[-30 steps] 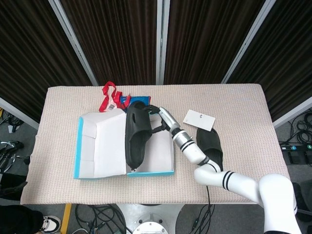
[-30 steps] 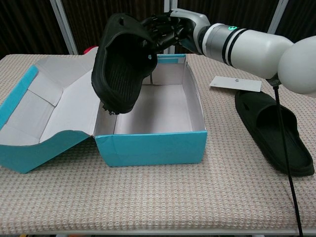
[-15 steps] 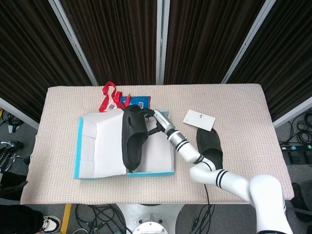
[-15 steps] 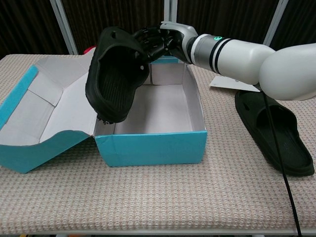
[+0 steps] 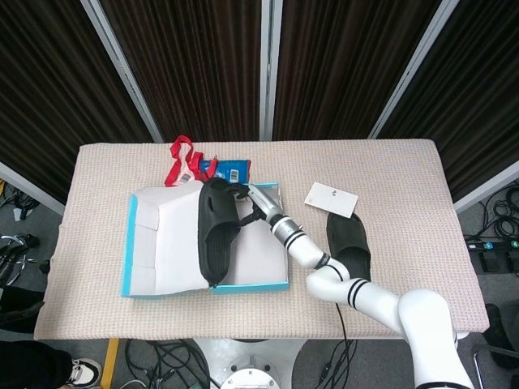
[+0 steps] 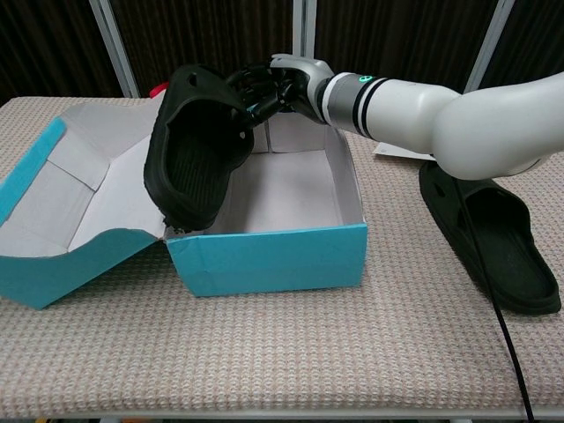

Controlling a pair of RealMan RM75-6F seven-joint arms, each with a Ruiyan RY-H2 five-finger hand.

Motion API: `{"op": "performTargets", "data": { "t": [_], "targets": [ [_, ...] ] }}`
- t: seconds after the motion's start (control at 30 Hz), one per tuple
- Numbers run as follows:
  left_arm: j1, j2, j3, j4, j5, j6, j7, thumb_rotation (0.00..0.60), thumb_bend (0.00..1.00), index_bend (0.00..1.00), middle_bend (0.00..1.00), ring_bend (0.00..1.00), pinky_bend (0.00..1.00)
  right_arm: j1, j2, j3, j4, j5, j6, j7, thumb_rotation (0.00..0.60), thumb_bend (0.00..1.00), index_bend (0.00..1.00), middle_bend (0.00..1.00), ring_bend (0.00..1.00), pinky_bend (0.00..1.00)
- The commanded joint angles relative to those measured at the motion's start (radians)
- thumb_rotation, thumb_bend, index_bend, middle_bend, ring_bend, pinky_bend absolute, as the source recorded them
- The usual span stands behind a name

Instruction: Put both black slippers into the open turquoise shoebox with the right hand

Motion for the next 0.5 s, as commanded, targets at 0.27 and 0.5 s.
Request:
{"op": "performTargets", "data": {
  "t": [0.27, 0.5],
  "targets": [
    [-0.007, 0.003, -0.003, -0.001, 0.001, -0.006, -0.007, 0.600, 0.05, 0.12, 0.10, 0.03, 0.06, 0.011, -0.025, -0.022, 0.051, -0.048, -0.013, 0.013, 0.600, 0.09, 0.46, 0.44, 0.18, 0.23],
    [-0.010, 0.001, -0.003, 0.000, -0.002, -0.018, -0.013, 0.600, 0.05, 0.12, 0.10, 0.03, 0.06, 0.011, -0.034, -0.047, 0.073, -0.072, -0.023, 0.005, 0.600, 0.09, 0.46, 0.44, 0.18, 0.23]
  ]
}}
